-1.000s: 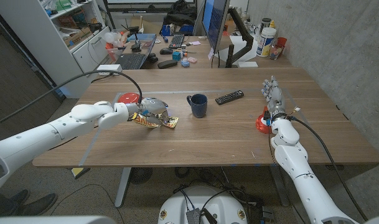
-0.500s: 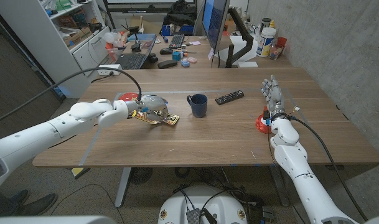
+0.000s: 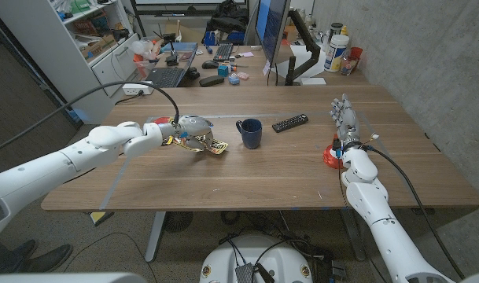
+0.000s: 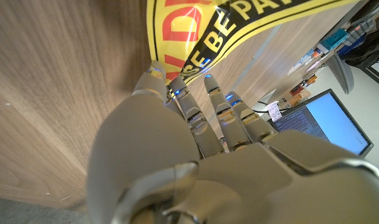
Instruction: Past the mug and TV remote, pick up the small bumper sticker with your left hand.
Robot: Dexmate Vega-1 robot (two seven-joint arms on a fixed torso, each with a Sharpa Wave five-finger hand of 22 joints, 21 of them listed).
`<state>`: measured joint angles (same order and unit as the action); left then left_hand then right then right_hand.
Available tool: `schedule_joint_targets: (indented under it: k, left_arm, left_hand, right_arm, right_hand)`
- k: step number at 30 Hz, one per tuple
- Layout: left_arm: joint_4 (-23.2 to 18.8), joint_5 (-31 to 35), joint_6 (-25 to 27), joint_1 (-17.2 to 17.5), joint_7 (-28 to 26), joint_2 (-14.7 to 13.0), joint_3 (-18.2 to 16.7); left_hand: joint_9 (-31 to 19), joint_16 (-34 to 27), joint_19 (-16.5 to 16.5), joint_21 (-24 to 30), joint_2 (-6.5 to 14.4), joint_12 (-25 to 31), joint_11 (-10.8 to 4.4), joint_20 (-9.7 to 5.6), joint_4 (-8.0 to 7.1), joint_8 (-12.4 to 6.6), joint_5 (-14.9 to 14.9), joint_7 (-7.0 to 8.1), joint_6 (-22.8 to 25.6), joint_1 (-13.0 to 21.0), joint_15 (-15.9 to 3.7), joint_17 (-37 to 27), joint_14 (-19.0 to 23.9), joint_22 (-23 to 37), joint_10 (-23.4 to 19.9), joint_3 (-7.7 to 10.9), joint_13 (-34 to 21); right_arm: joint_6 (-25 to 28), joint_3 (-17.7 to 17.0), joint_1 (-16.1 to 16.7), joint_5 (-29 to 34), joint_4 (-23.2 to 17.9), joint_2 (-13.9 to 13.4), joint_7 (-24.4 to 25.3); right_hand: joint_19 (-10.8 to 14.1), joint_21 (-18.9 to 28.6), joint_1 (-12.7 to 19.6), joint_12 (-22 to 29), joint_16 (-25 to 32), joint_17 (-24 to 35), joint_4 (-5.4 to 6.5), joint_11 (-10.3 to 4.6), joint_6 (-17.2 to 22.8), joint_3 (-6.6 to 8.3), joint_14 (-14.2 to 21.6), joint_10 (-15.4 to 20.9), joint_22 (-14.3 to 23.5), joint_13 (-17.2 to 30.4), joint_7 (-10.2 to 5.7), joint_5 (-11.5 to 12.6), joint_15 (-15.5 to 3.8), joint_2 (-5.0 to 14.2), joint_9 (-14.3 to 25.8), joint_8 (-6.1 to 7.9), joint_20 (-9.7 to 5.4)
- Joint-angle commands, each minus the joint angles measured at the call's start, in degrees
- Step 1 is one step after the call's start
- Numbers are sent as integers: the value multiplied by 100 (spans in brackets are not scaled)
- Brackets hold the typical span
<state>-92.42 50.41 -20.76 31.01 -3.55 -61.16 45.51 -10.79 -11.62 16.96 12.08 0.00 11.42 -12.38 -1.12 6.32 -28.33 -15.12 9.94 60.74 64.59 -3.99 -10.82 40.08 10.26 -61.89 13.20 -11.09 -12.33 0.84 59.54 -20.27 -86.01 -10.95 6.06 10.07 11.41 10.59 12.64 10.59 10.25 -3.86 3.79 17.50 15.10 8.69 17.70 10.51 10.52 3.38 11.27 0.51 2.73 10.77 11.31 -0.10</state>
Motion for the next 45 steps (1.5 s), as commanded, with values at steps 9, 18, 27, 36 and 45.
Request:
schedule_joint_targets:
  k: [9, 18, 27, 36, 45]
  left_arm:
    - [-286, 105, 85, 23, -176, -148, -198]
    - [-363, 187, 104, 0, -219, -177, -278]
    - [-395, 197, 87, -50, -175, -148, -317]
    - [-447, 270, 115, -116, -195, -72, -333]
    - [-659, 266, 300, -68, -128, -71, -408]
  left_hand:
    - [-22, 24, 13, -18, 53, -10, -3, 35, -2, -32, 57, 113, 143, 20, -787, -10, 21, 12, -70, 51, -27]
    - [-24, 28, 16, -19, 67, -15, -3, 37, -8, -29, 81, 122, 139, 24, -787, -11, 17, 12, -76, 67, -29]
    - [-25, 31, 19, -19, 71, -18, -4, 37, -16, -28, 106, 120, 141, 22, -785, -10, 17, 13, -85, 79, -31]
    - [-24, 27, 23, -19, 78, -22, -4, 43, -36, -32, 126, 119, 158, -3, -774, -13, 27, 13, -86, 82, -32]
    - [-23, 25, 22, -21, 81, -26, -4, 58, -53, -24, 144, 121, 146, -24, -771, -15, 35, 14, -86, 87, -34]
  right_arm:
    - [-30, 48, 67, 33, -107, 5, 51]
    - [-53, 63, 144, 18, -163, 13, 91]
    - [-18, 45, 182, 6, -219, -40, 113]
    - [-119, 37, -49, -56, 97, -74, -88]
    - [-194, 0, -211, -101, 331, -68, -235]
  right_hand:
    - [-33, 4, -59, -31, -3, 12, 5, 29, 36, -20, 30, 38, 12, 21, -11, 44, 23, -13, 12, -10, -11]
    - [-33, 6, -60, -32, -2, 12, 3, 29, 33, -22, 30, 36, 12, 21, -18, 45, 26, -12, 12, -11, -12]
    - [-35, 6, -63, -34, -3, 12, 2, 35, 27, -26, 27, 32, 12, 21, -19, 44, 29, -13, 12, -13, -8]
    - [-46, 3, -70, -38, -5, 13, 2, 32, 21, -33, 19, 21, 11, 21, -16, 43, 40, -17, 12, -15, 3]
    - [-54, 2, -77, -39, -6, 13, 2, 38, 18, -40, 12, 17, 11, 21, -18, 42, 34, -21, 12, -15, 13]
